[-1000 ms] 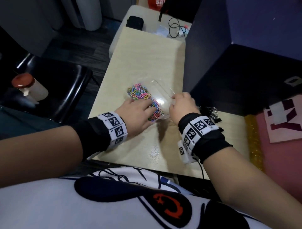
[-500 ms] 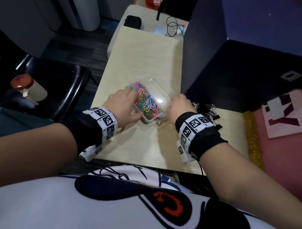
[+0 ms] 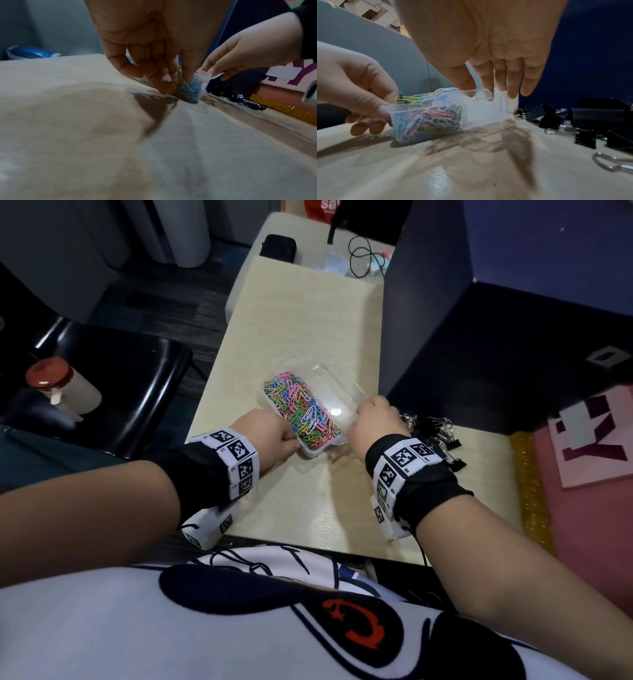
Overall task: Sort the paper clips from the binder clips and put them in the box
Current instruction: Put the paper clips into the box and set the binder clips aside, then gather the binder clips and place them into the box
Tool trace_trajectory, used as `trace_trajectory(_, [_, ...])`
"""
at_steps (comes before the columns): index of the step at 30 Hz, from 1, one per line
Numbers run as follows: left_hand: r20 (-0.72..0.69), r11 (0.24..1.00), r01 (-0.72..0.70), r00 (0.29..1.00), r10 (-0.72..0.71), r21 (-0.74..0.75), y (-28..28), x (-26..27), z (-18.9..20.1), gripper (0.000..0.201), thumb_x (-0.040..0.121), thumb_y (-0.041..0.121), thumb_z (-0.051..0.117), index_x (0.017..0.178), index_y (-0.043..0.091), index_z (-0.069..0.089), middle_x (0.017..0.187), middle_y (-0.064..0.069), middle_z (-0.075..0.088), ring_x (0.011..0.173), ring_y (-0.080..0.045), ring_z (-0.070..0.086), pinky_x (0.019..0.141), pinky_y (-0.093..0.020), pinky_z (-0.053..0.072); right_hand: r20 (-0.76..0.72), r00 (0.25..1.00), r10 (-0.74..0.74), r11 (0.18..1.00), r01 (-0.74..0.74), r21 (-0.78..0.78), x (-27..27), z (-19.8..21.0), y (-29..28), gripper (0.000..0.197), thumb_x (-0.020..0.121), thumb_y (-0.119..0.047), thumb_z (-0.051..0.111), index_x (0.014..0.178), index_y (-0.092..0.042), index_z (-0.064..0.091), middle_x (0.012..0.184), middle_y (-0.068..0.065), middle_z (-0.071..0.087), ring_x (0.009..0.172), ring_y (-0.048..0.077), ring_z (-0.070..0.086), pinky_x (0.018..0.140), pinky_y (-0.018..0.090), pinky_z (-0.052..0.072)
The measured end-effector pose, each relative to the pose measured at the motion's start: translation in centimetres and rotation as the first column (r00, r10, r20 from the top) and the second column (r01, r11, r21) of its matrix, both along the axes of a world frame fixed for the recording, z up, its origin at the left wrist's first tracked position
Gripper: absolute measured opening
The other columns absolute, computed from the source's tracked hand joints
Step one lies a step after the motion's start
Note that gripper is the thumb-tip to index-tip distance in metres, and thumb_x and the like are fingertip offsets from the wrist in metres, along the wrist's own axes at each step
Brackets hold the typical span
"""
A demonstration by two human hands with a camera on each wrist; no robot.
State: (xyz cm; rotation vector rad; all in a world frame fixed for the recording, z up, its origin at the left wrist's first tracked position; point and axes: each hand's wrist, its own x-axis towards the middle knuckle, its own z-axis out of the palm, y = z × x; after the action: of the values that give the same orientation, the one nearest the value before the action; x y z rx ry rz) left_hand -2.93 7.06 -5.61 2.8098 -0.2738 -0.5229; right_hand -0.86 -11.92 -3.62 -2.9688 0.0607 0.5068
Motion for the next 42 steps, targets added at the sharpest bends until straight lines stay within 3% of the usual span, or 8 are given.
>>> trace_trajectory(6, [0.094,0.999,0.000,0.996,0.004,-0.036,0.3,0.2,0.7,0.018,0.088,0.032,0.055,0.073,0.022,0.055,0.074,-0.003,0.062,0.081,-0.029,0.059,0.063,-0.028,0.040,0.038,0.999,-0.002,1.000,0.001,0.026,-0.1,-0.5,-0.1,0.039,0.093,-0.014,0.042,0.130,-0.008,0.051,0.140,0.007,0.037,0.123,0.029,0.041,0.100,0.040,0.041])
trace_trajectory(12, [0.199,0.987,-0.016,0.979,0.048,-0.157,0.3,1.9,2.1,0.018,0.089,0.038,0.056,0.094,0.025,0.068,0.090,0.001,0.070,0.088,-0.023,0.063,0.074,-0.030,0.047,0.056,0.998,-0.001,1.000,-0.001,0.029,0.0,-0.7,-0.1,0.038,0.093,-0.014,0.041,0.128,-0.008,0.052,0.139,0.009,0.038,0.122,0.031,0.042,0.100,0.040,0.041])
trace_trajectory(15, [0.219,0.982,-0.044,0.972,0.084,-0.181,0.6,2.3,2.3,0.014,0.085,0.029,0.059,0.096,0.024,0.065,0.093,0.000,0.067,0.088,-0.024,0.062,0.075,-0.030,0.046,0.061,0.998,-0.004,0.999,0.002,0.032,0.0,-0.7,-0.2,0.038,0.093,-0.015,0.042,0.129,-0.008,0.052,0.137,0.008,0.040,0.122,0.031,0.042,0.101,0.040,0.041])
trace_trajectory(26, [0.105,0.993,-0.076,0.991,0.085,-0.094,1.3,2.1,0.8,0.022,0.088,0.022,0.058,0.106,0.027,0.070,0.110,-0.003,0.067,0.104,-0.024,0.060,0.088,-0.031,0.047,0.070,0.997,-0.012,0.999,0.009,0.042,0.0,-0.3,-0.2,0.039,0.091,-0.021,0.046,0.128,-0.011,0.051,0.135,0.010,0.039,0.122,0.031,0.041,0.101,0.039,0.040])
trace_trajectory(29, [0.090,0.983,-0.142,0.984,0.153,-0.118,1.5,2.2,1.2,0.024,0.088,0.018,0.053,0.102,0.029,0.069,0.100,-0.003,0.069,0.097,-0.026,0.062,0.081,-0.030,0.048,0.072,0.997,-0.025,0.999,0.023,0.025,0.0,0.1,-0.2,0.039,0.090,-0.022,0.049,0.127,-0.013,0.050,0.131,0.011,0.042,0.119,0.031,0.045,0.097,0.040,0.041])
trace_trajectory(33, [0.078,0.935,-0.276,0.951,0.299,-0.224,1.6,2.2,1.9,0.025,0.087,0.016,0.047,0.106,0.026,0.061,0.083,-0.003,0.068,0.082,-0.027,0.063,0.069,-0.031,0.051,0.056,0.998,-0.042,0.999,0.041,0.020,-0.1,0.8,-0.3,0.042,0.086,-0.007,0.044,0.128,-0.013,0.042,0.117,0.011,0.056,0.106,0.031,0.057,0.090,0.042,0.046])
trace_trajectory(38, [0.056,0.956,-0.202,0.974,0.218,-0.211,1.1,3.2,2.3,0.040,0.090,0.022,0.053,0.130,0.024,0.050,0.122,-0.008,0.061,0.112,-0.028,0.058,0.094,-0.036,0.047,-0.101,0.985,-0.141,0.978,0.155,0.143,-0.9,0.2,0.7,0.039,0.086,-0.012,0.052,0.124,-0.010,0.042,0.112,0.013,0.061,0.105,0.033,0.059,0.084,0.035,0.049])
trace_trajectory(42, [0.189,0.999,-0.041,0.981,0.042,-0.006,-1.4,1.9,3.6,0.037,0.086,0.028,0.053,0.123,0.025,0.056,0.133,-0.004,0.047,0.120,-0.031,0.045,0.097,-0.043,0.043,-0.056,0.994,-0.092,0.926,0.107,0.362,-2.2,-0.4,1.8,0.014,0.090,-0.025,0.052,0.101,-0.019,0.046,0.091,0.008,0.065,0.085,0.029,0.061,0.074,0.032,0.047])
